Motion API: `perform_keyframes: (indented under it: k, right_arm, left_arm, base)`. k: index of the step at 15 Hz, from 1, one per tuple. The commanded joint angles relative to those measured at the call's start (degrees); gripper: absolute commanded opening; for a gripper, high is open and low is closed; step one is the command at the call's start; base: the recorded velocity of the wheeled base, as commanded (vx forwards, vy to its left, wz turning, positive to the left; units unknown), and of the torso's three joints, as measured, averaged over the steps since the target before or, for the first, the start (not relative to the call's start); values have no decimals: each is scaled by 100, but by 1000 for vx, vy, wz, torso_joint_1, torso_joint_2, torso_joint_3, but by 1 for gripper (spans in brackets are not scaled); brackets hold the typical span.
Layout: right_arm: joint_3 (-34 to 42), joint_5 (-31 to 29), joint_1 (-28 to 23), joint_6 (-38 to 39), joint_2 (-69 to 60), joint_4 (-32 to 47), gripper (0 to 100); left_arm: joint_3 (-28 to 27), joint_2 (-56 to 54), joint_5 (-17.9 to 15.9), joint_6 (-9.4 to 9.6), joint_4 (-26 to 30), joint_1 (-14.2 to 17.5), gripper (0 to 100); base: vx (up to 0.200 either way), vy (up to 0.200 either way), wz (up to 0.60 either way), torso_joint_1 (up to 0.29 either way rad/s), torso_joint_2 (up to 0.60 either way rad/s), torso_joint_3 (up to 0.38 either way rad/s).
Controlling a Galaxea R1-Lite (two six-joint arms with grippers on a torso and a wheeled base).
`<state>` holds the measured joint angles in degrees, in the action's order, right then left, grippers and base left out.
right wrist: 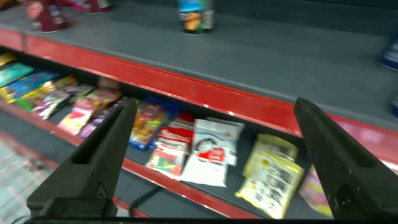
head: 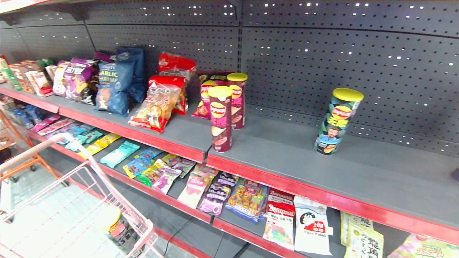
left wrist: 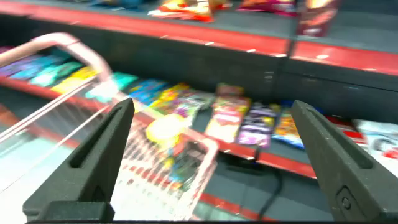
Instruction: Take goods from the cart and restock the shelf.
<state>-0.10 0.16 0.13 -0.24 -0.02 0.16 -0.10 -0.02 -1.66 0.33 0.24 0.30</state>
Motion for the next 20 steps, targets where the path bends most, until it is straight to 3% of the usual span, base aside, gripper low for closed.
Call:
perform_keyframes:
  k: [1, 5, 10, 20]
  right_arm:
    - [1, 2, 4, -2, 2, 2, 100]
    - [1, -7, 4, 7, 2, 2, 100]
    - [1, 2, 4, 16, 2, 2, 100]
    - [1, 2, 4, 16, 2, -7, 100]
  left_arm:
    - [1, 2, -1, 2, 2, 5, 100]
    - [1, 2, -1, 2, 2, -4, 100]
    - [1, 2, 8, 2, 2, 5, 100]
    - [1, 2, -1, 2, 11, 5, 100]
  base:
    - [0, 0, 600, 12, 2, 2]
    - [0, 0, 600, 4, 4, 0]
    - [0, 0, 0, 0, 0, 0]
    - [0, 0, 0, -140, 338, 188]
